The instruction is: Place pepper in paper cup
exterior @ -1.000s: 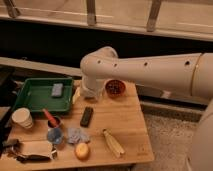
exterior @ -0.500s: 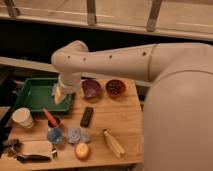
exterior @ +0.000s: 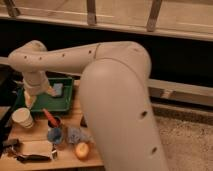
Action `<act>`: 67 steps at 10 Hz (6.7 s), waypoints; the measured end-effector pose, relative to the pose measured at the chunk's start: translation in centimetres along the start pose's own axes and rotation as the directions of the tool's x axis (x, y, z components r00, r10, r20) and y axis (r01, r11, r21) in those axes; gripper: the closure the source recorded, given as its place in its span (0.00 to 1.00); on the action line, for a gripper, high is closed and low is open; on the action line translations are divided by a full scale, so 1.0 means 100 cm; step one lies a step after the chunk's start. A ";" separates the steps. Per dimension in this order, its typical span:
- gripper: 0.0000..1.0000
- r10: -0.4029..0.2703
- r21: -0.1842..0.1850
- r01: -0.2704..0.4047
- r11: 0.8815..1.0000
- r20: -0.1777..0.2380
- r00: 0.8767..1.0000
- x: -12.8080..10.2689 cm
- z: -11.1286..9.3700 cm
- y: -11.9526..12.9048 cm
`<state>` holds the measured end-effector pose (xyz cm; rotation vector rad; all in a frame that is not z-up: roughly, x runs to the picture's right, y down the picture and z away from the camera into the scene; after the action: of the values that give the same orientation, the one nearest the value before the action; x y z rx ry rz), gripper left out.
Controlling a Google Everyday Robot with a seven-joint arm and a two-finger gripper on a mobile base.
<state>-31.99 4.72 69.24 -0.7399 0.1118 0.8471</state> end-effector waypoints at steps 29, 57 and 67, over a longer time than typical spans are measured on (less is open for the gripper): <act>1.00 0.175 -0.032 -0.177 0.984 -0.069 0.982 0.009 0.093 -0.033; 0.76 -0.173 -0.218 0.216 0.952 0.198 0.965 -0.119 0.012 0.085; 0.34 -0.135 -0.228 0.167 0.959 0.153 0.979 -0.107 0.043 0.084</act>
<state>-46.04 4.24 71.81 -0.9025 -0.1707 0.7690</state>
